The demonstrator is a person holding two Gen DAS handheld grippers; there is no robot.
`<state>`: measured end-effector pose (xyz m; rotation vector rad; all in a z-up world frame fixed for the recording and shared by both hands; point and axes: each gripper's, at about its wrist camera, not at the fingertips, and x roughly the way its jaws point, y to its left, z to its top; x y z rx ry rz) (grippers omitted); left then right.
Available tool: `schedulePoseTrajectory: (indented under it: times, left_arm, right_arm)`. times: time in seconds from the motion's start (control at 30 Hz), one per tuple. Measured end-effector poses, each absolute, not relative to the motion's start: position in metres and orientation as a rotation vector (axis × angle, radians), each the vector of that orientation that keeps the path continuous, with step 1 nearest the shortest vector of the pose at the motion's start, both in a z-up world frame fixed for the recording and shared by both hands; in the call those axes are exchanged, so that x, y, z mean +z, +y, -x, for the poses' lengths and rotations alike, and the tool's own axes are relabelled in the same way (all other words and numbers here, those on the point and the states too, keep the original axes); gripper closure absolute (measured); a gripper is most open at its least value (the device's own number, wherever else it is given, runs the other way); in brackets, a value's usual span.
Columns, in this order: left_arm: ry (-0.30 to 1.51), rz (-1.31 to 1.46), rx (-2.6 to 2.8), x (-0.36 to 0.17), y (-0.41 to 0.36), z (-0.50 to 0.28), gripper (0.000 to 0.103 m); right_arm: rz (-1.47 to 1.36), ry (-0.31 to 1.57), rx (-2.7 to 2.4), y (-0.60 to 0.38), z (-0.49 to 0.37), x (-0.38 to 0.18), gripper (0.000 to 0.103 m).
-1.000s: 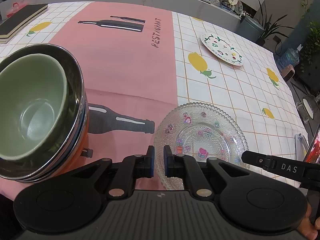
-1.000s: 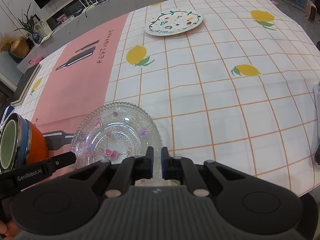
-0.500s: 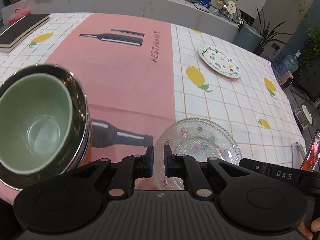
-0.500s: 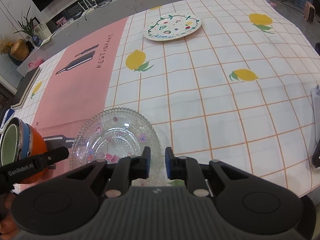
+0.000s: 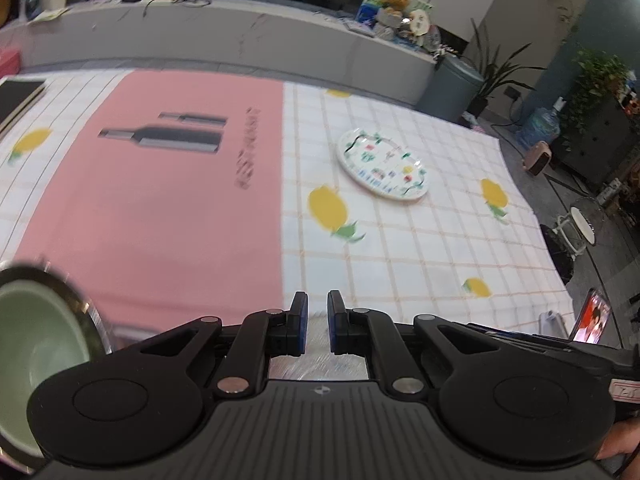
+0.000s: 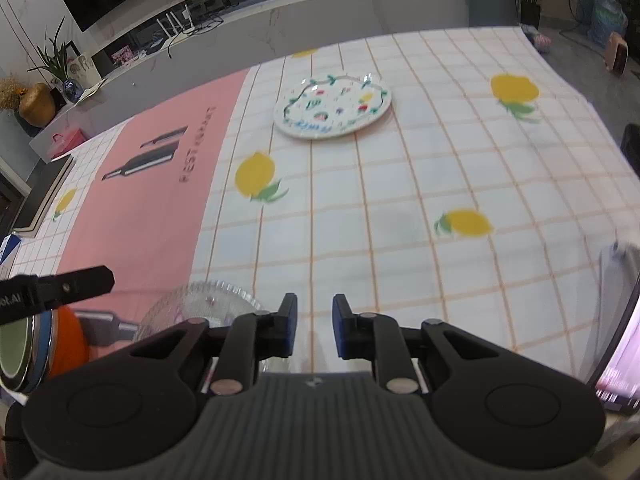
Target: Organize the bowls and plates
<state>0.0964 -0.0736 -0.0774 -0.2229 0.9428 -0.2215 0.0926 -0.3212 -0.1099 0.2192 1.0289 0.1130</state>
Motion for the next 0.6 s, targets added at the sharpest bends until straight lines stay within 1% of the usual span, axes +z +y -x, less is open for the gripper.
schedulePoseTrajectory:
  times: [0.07,0.4,0.43,0.47,0.6]
  left_arm:
    - [0.93,0.219,-0.231,-0.072,-0.079,-0.105,0.093]
    - [0.917,0.255,-0.289,-0.07,-0.101,-0.158,0.093]
    - [0.923,0.265,-0.297,-0.072,-0.102,-0.164,0.092]
    - [0.93,0.28,-0.306,-0.074,-0.102,-0.169,0.089]
    - [0.944,0.265,-0.3,-0.085,-0.107,-0.19,0.087]
  right_arm:
    - [-0.216,1.019,0.113,-0.324,-0.101,-0.107,0.079]
    - [-0.239,1.027,0.098,-0.341,-0.145,-0.113,0.077]
    - [-0.253,1.029,0.095,-0.344,-0.15,-0.115,0.076]
    - [-0.269,1.03,0.088,-0.347,-0.155,-0.117,0.073]
    - [-0.328,1.021,0.06,-0.359,-0.175,-0.126,0.069]
